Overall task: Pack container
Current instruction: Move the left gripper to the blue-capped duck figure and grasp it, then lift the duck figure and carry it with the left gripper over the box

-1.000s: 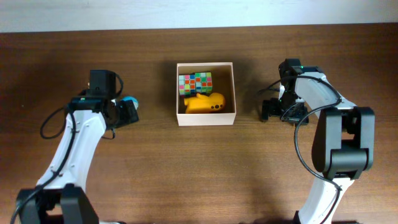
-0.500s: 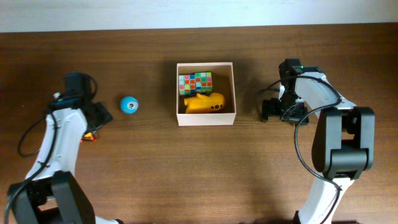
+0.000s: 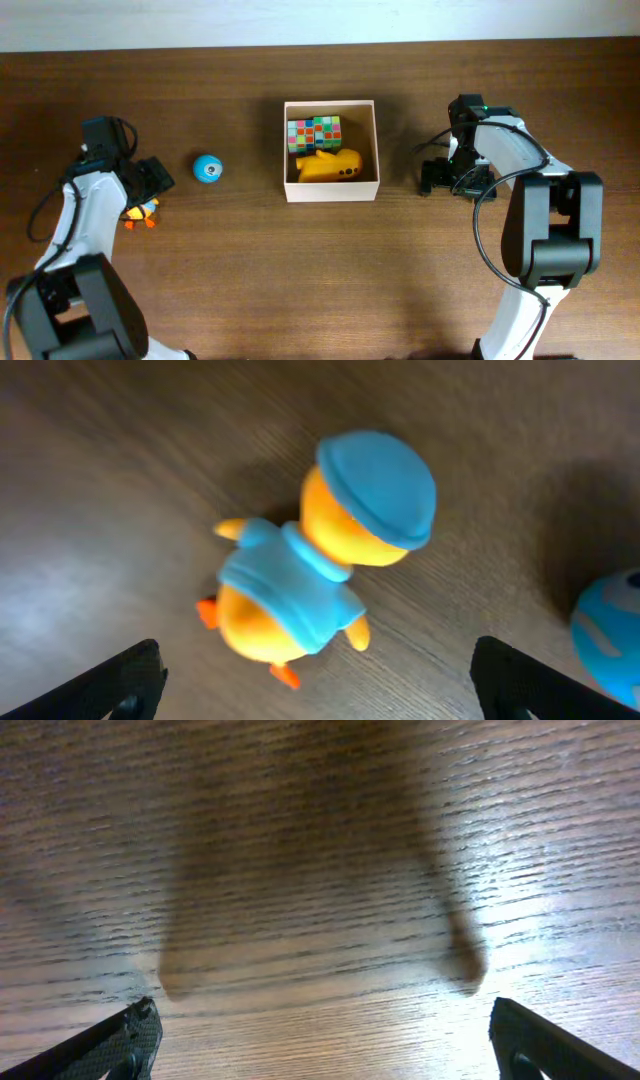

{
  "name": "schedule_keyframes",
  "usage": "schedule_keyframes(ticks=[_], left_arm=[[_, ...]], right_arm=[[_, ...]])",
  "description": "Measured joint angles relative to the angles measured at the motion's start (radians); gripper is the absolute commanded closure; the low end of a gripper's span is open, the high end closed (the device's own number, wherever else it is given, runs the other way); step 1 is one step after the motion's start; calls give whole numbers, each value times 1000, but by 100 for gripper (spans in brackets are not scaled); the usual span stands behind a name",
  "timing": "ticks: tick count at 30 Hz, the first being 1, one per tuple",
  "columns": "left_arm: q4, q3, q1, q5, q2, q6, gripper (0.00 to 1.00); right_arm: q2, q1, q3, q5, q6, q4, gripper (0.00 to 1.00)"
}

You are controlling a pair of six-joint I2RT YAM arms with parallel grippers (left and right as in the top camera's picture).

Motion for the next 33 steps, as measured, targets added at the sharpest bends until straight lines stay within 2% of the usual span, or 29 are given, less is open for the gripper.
schedule_keyframes(ticks=[13,15,19,21,24,26,33], left_arm=[[46,0,10,34,158,36,1],[50,0,11,34,167,35,11],[72,0,12,34,169,37,54],[76,0,14,29,169,46,59],[87,0,17,29,169,48,76],[91,0,17,29,169,49,98],[95,0,17,51,169,47,98]], right_arm=[[0,0,0,0,0,0,1],[0,0,0,0,0,0,1],[0,0,0,0,0,0,1],[0,0,0,0,0,0,1],[0,0,0,0,0,0,1],[0,0,0,0,0,0,1],[0,0,0,0,0,0,1]])
